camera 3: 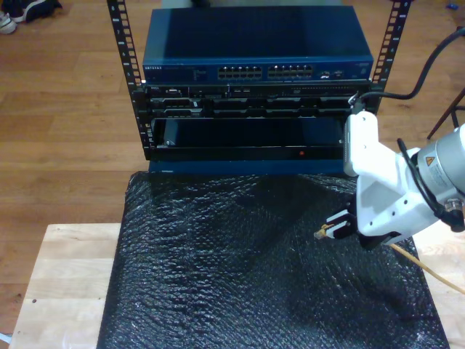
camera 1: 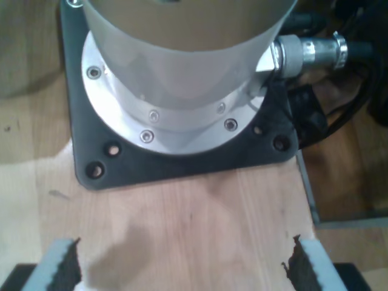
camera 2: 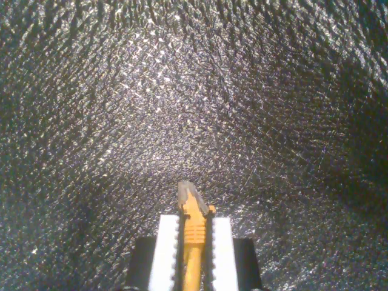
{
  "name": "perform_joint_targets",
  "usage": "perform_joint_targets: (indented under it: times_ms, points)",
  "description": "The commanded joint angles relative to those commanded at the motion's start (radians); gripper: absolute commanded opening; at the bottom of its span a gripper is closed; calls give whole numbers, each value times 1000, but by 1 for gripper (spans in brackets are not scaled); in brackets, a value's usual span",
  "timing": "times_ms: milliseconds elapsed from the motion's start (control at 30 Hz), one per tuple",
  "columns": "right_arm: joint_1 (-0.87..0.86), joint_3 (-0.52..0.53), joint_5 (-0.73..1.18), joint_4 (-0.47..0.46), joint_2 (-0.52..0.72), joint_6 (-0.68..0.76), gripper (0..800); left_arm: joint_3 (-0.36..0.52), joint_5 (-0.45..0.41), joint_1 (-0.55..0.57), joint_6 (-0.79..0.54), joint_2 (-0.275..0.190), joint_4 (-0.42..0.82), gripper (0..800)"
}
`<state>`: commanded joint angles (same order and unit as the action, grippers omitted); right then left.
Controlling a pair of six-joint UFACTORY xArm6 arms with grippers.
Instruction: Grab the cable and plug it in
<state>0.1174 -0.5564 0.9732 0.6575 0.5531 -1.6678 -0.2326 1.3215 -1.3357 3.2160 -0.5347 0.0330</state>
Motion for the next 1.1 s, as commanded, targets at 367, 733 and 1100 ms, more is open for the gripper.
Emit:
perform_joint_targets:
  times_ms: [367,733,1100]
  points:
    - [-6,9,-2,-11,0,-2,0,77,-135,-6,-17,3,0,800]
    - [-5,5,-2,-8,18,0,0,115,-209,-6,-17,8,0,800]
    - [-6,8,-3,-23,54,-2,0,120,-221,-8,-17,12,-5,800]
